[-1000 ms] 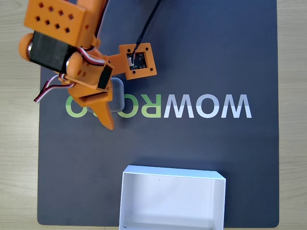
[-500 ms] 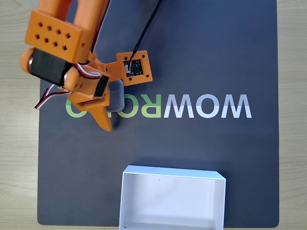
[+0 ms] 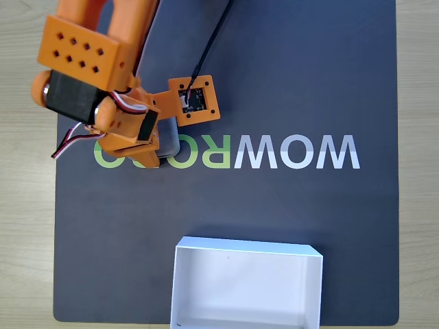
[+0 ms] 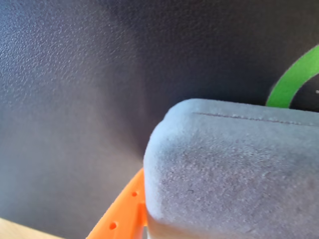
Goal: Grab the usb to bin
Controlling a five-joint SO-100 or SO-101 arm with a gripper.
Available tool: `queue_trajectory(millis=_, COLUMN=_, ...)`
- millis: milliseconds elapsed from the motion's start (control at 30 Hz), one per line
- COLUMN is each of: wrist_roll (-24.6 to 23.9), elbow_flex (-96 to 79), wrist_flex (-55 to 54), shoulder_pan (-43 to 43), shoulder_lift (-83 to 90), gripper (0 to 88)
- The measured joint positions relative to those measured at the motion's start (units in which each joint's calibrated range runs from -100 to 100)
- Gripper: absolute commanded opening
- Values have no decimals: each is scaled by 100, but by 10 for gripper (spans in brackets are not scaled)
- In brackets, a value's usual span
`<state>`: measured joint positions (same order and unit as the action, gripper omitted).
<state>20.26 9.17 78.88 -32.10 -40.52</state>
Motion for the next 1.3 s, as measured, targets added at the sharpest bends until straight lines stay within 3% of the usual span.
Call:
queue_trajectory(millis=100, wrist_roll=0, elbow_flex=0, wrist_flex=0, shoulder_pan=0, shoulder_lift=0, gripper=57)
queue_trajectory(millis=400, wrist_roll=-21, elbow_flex=-9, wrist_flex=43, shoulder_pan=-18, shoulder_lift=379, gripper=57)
queue_trajectory(millis=800, wrist_roll=-94, elbow_flex=-9, wrist_flex=78, shoulder_pan=1247, shoulder_lift=4181, gripper=57)
queue_trajectory(millis=1033, wrist_roll=-896, elbow_flex=-9, wrist_flex=181, shoulder_pan=1919, shoulder_lift=5902, gripper=57)
queue_trajectory(millis=1300, wrist_roll=-2260, elbow_flex=36, wrist_flex=1060, shoulder_pan=2087, shoulder_lift=5486, gripper=57)
